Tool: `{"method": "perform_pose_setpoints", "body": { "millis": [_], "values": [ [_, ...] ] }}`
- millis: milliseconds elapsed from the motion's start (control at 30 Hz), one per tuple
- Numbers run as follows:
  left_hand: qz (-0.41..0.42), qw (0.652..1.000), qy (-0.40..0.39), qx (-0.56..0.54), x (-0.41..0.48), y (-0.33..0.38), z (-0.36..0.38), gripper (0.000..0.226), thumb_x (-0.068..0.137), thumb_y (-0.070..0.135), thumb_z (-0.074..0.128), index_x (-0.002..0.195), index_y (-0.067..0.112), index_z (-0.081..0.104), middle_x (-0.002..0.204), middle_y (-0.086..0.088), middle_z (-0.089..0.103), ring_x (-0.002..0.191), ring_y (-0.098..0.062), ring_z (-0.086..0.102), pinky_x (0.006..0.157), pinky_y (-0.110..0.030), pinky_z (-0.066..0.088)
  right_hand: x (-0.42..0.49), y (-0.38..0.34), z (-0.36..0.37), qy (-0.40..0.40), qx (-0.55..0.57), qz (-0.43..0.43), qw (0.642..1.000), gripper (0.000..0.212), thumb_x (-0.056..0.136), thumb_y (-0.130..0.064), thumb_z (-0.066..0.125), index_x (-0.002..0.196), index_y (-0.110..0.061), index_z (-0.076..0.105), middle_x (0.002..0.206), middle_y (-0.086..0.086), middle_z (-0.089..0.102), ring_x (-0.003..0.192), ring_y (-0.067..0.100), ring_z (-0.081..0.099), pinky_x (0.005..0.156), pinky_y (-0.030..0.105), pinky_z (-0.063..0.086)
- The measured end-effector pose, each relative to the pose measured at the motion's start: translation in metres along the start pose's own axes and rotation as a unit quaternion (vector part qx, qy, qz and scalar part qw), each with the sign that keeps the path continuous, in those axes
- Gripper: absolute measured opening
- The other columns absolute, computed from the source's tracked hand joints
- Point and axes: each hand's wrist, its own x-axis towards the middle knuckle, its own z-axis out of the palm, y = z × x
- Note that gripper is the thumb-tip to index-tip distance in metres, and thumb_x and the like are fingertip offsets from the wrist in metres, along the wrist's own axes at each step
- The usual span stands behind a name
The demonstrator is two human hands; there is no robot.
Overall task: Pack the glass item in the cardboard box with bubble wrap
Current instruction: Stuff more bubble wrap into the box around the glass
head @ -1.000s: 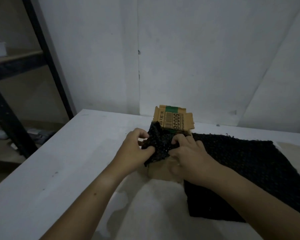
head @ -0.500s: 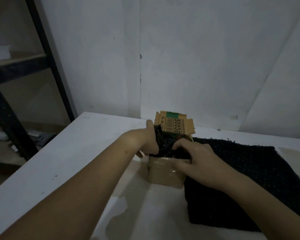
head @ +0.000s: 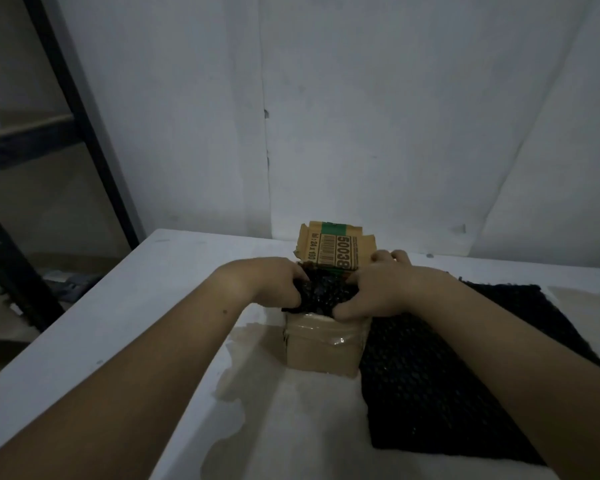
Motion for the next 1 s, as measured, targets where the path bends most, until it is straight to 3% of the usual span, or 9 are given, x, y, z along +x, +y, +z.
{"method": "perform_pose_setpoints", "body": {
  "millis": [100, 200, 367, 467, 533, 633, 700, 867, 1000],
  "values": [
    [-0.043, 0.993, -0.063, 0.095, 0.008, 0.016, -0.005, 0.043, 0.089, 0.029, 0.052, 0.131, 0.025, 0.057, 0.111, -0.001, 0.059, 0.079, -0.012, 0.054, 0.062, -0.025, 0.044, 0.003, 0.001, 0.001, -0.007, 0.009, 0.004, 1.000, 0.075, 0.068, -0.078, 0.047, 0.124, -0.030, 0.061, 0.133, 0.010, 0.049, 0.133, 0.029, 0.023, 0.102, 0.041, 0.015],
    [-0.060, 0.983, -0.103, 0.141, 0.022, 0.030, -0.006, 0.027, 0.095, 0.030, 0.046, 0.116, 0.015, 0.053, 0.096, -0.006, 0.056, 0.078, -0.017, 0.052, 0.064, -0.027, 0.043, 0.004, 0.001, 0.001, -0.010, 0.020, 0.010, 1.000, 0.081, 0.063, -0.079, 0.050, 0.127, -0.030, 0.059, 0.134, 0.011, 0.046, 0.132, 0.029, 0.020, 0.100, 0.040, 0.013],
    [-0.060, 0.990, -0.099, 0.077, 0.022, 0.023, -0.004, 0.037, 0.093, 0.030, 0.049, 0.126, 0.012, 0.052, 0.113, -0.008, 0.061, 0.092, -0.019, 0.060, 0.065, -0.024, 0.049, 0.006, -0.007, -0.002, 0.137, 0.009, -0.107, 0.985, 0.084, 0.052, -0.068, 0.060, 0.130, -0.038, 0.049, 0.136, 0.000, 0.050, 0.137, 0.028, 0.017, 0.108, 0.040, 0.004],
    [-0.028, 0.998, -0.053, 0.016, 0.014, 0.010, 0.004, 0.033, 0.089, 0.029, 0.051, 0.119, 0.018, 0.061, 0.110, -0.005, 0.065, 0.088, -0.017, 0.061, 0.069, -0.026, 0.049, 0.015, -0.013, -0.014, 0.048, 0.015, -0.104, 0.993, 0.096, 0.046, -0.068, 0.060, 0.138, -0.049, 0.040, 0.144, 0.003, 0.041, 0.142, 0.033, 0.008, 0.116, 0.051, 0.008],
    [0.001, 1.000, -0.013, -0.027, 0.007, 0.003, 0.012, 0.036, 0.088, 0.026, 0.054, 0.123, 0.023, 0.060, 0.111, -0.002, 0.066, 0.093, -0.018, 0.060, 0.073, -0.028, 0.047, 0.022, -0.016, -0.026, -0.033, -0.014, -0.084, 0.996, 0.102, 0.043, -0.072, 0.061, 0.140, -0.053, 0.037, 0.145, 0.001, 0.040, 0.141, 0.033, 0.016, 0.113, 0.054, 0.018],
    [0.027, 0.986, 0.037, -0.158, -0.004, -0.011, 0.022, 0.049, 0.090, 0.032, 0.051, 0.137, 0.031, 0.036, 0.113, 0.001, 0.065, 0.092, -0.015, 0.062, 0.075, -0.030, 0.050, 0.033, -0.024, -0.039, -0.123, -0.006, -0.074, 0.990, 0.098, 0.039, -0.071, 0.067, 0.133, -0.050, 0.048, 0.136, -0.007, 0.050, 0.127, 0.023, 0.042, 0.103, 0.043, 0.037],
    [0.017, 0.953, 0.024, -0.301, -0.013, -0.020, 0.023, 0.047, 0.092, 0.035, 0.049, 0.131, 0.036, 0.023, 0.110, -0.003, 0.068, 0.093, -0.019, 0.067, 0.080, -0.039, 0.058, 0.040, -0.028, -0.041, -0.168, 0.033, -0.074, 0.982, 0.090, 0.047, -0.063, 0.076, 0.133, -0.044, 0.053, 0.127, -0.008, 0.054, 0.112, 0.018, 0.052, 0.092, 0.035, 0.045],
    [-0.008, 0.898, -0.047, -0.437, -0.010, -0.036, 0.020, 0.058, 0.089, 0.018, 0.062, 0.130, 0.029, 0.023, 0.114, -0.011, 0.071, 0.099, -0.023, 0.071, 0.080, -0.041, 0.060, 0.042, -0.017, -0.032, -0.184, 0.114, -0.081, 0.973, 0.089, 0.065, -0.043, 0.081, 0.144, -0.036, 0.043, 0.126, -0.010, 0.049, 0.116, 0.016, 0.053, 0.099, 0.034, 0.048],
    [-0.057, 0.914, -0.090, -0.391, 0.005, -0.028, 0.020, 0.058, 0.084, 0.018, 0.066, 0.129, 0.025, 0.030, 0.106, -0.009, 0.070, 0.089, -0.020, 0.071, 0.064, -0.031, 0.058, 0.035, -0.002, -0.028, -0.151, 0.309, -0.119, 0.931, 0.068, 0.076, -0.036, 0.078, 0.139, -0.029, 0.053, 0.139, -0.008, 0.053, 0.120, 0.012, 0.056, 0.104, 0.031, 0.045]
  ]
}}
